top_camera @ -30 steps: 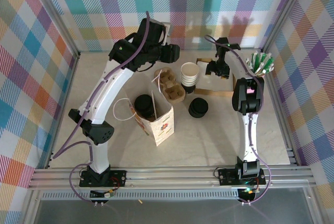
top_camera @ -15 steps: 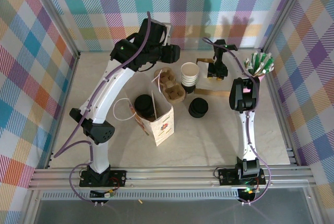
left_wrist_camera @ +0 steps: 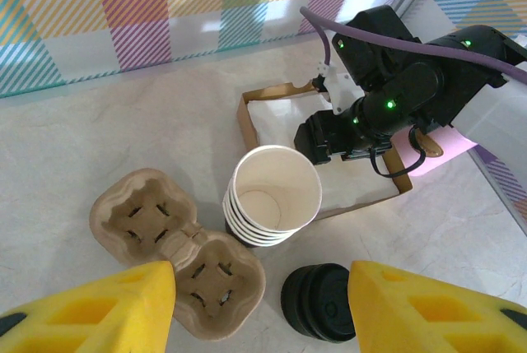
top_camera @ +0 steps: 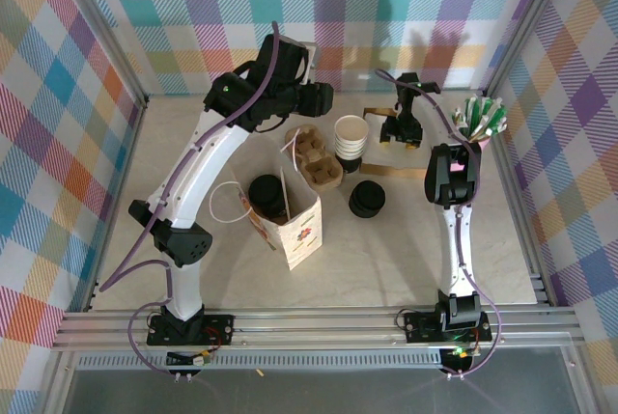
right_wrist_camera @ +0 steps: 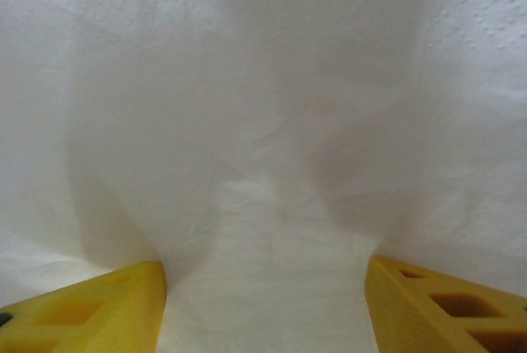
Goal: Pack the takeout coffee
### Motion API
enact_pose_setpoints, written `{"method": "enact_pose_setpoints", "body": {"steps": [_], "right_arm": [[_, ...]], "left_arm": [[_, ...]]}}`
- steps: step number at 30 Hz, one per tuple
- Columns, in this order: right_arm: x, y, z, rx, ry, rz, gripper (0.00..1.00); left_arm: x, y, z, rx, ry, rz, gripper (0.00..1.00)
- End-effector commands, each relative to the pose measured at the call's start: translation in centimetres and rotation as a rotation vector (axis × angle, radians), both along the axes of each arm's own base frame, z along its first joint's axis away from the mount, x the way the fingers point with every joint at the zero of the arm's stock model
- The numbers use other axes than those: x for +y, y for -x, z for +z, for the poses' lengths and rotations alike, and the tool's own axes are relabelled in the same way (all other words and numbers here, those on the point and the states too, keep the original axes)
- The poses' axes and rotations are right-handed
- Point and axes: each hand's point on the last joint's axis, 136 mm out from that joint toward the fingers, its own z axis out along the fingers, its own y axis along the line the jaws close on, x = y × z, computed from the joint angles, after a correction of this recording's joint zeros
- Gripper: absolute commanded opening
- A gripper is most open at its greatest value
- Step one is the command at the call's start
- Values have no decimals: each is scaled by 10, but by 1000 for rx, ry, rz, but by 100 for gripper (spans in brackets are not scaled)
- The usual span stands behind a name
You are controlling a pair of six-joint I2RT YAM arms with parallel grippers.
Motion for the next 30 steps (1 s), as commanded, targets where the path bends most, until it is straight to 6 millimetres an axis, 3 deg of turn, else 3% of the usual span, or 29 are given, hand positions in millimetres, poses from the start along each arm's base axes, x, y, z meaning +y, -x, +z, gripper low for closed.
{"method": "enact_pose_setpoints", "body": {"steps": [1, 6, 14, 16, 19, 20, 22, 25, 28, 30], "right_arm": [[-3, 1, -3, 19, 3, -15, 63], [-4, 11, -12, 68, 12, -14, 38], [-3, 0, 8, 2, 5, -3, 15], [-2, -2, 14, -12, 1, -2, 2], [-1, -5, 22, -32, -8, -2, 0], [0, -5, 24, -38, -9, 0, 1], [0, -6, 30, -55, 24, 13, 39], [-2, -6, 26, -51, 69, 31, 69], [-7, -1, 11, -7, 101, 27, 79], [-9, 5, -3, 33, 113, 24, 80]], "left_arm": [[8, -4, 8, -23, -2, 19, 58], [8, -3, 9, -32, -7, 16, 58], [12, -1, 9, -26, -19, 21, 58], [12, -1, 9, -27, -19, 21, 58], [13, 1, 10, -29, -21, 20, 58], [14, 1, 10, -28, -22, 19, 58], [16, 2, 10, -29, -26, 21, 58], [17, 4, 10, -31, -25, 21, 58], [18, 5, 10, -32, -29, 21, 58], [18, 5, 11, -33, -30, 20, 58]]}}
